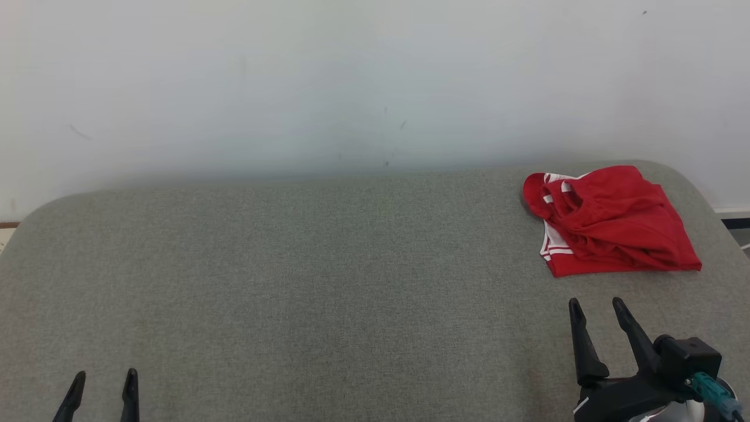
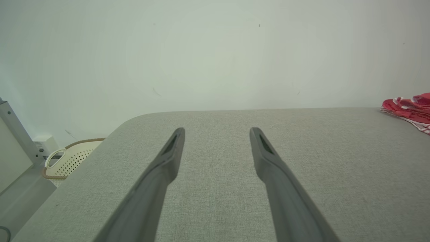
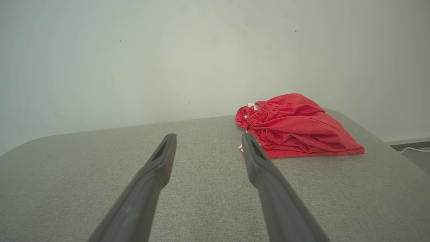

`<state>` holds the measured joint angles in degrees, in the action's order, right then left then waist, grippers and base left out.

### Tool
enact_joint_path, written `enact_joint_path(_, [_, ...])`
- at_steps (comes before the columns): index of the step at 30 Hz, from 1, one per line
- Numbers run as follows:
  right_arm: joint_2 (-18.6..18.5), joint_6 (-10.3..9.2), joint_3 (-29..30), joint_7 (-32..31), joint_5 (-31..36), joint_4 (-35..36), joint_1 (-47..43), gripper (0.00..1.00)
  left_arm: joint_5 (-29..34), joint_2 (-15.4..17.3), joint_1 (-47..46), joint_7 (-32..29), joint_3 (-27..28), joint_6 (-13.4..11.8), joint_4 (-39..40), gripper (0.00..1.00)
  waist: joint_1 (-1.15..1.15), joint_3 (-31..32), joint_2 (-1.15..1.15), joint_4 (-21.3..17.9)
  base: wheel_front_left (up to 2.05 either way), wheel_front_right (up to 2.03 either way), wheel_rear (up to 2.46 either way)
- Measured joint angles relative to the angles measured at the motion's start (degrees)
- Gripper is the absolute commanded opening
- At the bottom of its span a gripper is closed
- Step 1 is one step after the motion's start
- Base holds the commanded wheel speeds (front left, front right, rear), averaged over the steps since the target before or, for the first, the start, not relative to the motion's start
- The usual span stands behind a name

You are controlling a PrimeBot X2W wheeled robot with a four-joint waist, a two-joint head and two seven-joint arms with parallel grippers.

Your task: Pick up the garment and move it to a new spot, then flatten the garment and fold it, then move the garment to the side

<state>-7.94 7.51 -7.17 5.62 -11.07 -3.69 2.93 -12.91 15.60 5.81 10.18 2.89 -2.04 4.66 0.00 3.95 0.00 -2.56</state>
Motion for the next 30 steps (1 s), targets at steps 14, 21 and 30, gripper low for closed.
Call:
enact_joint_path(14, [-0.29,0.0,0.54,-0.14,-0.59,0.6,-0.88,1.0,-0.74,0.18,-0.12,0.65,-1.47,0.52,-0.41,1.0,0.0,0.77,0.0,0.64,0.0,0.0,0.0])
enact_joint_path(21, [-0.18,0.0,0.74,-0.56,-0.67,0.83,-1.49,1.0,-1.18,0.05,-0.14,1.48,-1.54,0.45,-0.54,1.0,0.0,0.93,0.0,0.76,0.0,0.0,0.0])
enact_joint_path(30, [-0.21,0.0,0.99,-0.65,-0.93,1.38,-2.09,1.0,-2.13,-0.16,-0.14,2.26,-1.32,0.35,-0.42,1.0,0.01,1.02,0.0,0.76,0.0,0.0,0.0])
